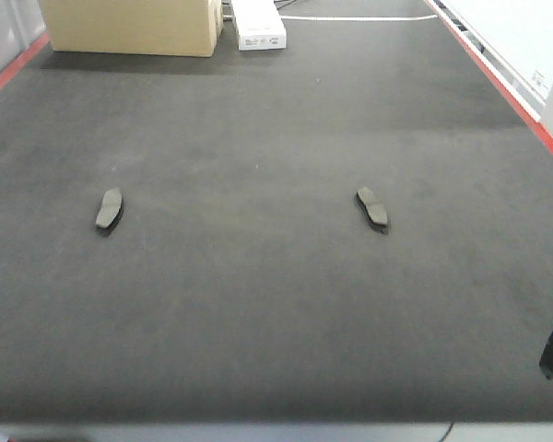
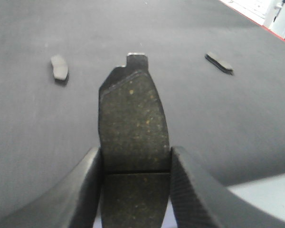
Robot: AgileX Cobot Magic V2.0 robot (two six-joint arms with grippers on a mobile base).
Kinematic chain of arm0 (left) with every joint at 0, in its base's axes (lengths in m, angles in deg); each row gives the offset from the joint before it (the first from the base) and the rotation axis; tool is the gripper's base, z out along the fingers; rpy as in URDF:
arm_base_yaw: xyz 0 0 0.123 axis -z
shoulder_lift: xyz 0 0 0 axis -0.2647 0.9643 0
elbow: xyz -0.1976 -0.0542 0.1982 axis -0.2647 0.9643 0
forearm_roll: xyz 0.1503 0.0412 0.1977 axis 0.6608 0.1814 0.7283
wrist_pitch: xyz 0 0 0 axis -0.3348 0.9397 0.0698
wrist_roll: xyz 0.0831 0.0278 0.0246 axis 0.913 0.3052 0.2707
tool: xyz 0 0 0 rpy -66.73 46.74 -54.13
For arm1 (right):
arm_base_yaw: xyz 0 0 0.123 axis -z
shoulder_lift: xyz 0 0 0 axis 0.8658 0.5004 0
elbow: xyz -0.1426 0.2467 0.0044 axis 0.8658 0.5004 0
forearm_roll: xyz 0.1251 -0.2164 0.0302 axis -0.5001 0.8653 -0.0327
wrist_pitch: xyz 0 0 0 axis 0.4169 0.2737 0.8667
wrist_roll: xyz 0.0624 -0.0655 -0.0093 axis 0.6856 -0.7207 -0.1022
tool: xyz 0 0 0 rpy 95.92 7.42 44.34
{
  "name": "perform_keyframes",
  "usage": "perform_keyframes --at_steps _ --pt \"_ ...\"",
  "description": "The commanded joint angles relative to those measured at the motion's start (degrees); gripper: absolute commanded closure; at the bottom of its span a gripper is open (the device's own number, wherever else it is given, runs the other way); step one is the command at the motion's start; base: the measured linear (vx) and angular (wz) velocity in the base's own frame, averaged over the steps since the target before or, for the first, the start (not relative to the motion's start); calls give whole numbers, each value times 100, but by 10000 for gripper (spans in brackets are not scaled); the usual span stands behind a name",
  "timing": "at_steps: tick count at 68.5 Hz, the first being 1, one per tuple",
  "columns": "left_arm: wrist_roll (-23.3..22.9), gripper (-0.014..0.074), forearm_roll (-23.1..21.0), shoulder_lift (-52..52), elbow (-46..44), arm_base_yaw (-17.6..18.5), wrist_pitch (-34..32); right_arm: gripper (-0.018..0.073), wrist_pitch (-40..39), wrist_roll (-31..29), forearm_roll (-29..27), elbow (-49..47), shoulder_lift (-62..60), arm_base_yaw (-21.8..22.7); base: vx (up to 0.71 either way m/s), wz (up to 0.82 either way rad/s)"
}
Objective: Move and align brake pads A on conveyor
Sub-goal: 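Approach and stop over the black conveyor belt holding both pads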
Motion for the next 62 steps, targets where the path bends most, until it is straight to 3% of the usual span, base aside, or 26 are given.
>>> perform_keyframes --at_steps 1,62 --pt "-12 603 19 71 -154 24 -533 564 -559 -24 84 -182 29 22 34 -1" --pt "-12 603 12 71 -154 24 -528 564 -559 -24 84 -182 29 22 22 1"
